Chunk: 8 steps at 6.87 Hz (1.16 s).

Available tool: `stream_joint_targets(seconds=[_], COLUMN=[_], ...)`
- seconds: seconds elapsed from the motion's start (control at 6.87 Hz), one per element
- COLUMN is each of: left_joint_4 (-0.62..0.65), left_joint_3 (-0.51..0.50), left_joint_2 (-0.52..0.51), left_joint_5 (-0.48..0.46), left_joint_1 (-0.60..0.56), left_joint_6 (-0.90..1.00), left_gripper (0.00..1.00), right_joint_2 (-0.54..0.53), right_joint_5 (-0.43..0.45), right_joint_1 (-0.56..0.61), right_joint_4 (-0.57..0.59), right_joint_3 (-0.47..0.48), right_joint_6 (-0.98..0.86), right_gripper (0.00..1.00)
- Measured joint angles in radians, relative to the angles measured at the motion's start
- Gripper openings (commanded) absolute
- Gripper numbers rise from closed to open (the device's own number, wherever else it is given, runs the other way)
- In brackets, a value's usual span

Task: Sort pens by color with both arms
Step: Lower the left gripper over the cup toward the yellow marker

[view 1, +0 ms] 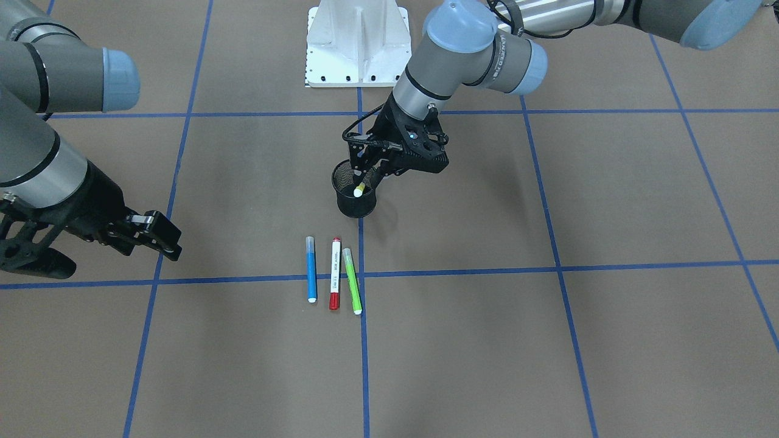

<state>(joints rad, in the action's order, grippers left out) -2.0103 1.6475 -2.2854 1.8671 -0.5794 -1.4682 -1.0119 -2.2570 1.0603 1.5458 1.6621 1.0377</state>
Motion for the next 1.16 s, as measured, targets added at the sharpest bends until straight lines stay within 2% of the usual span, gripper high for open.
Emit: stream_joint_targets(seconds=[0.29,0.44,0.87,1.16], left_joint_4=[0.038,0.106,0.360,0.407], left_joint_3=[0.004,0.023,0.159,0.166], left_joint_2=[-0.010,-0.020,-0.034,-0.045], left_joint_5=[-0.149,-0.236,-0.329,-0.382], left_joint_1=[0.049,0.092,0.145,0.161], left_joint_6=[-0.015,-0.016,-0.011,0.004], left_gripper=[0.46,0.49,0.55,0.58], right_joint_2=[-0.008,-0.009,-0.014,-0.017], right_joint_5=[0.002,0.002,0.002,0.002], right_joint_1=[0.011,0.013,0.013,0.013], right_joint_4=[0.007,0.008,0.007,0.007], right_joint_3=[0.008,0.011,0.012,0.013], right_joint_6=[0.000,0.001,0.001,0.001], right_gripper=[0.82,0.82,0.83,0.83])
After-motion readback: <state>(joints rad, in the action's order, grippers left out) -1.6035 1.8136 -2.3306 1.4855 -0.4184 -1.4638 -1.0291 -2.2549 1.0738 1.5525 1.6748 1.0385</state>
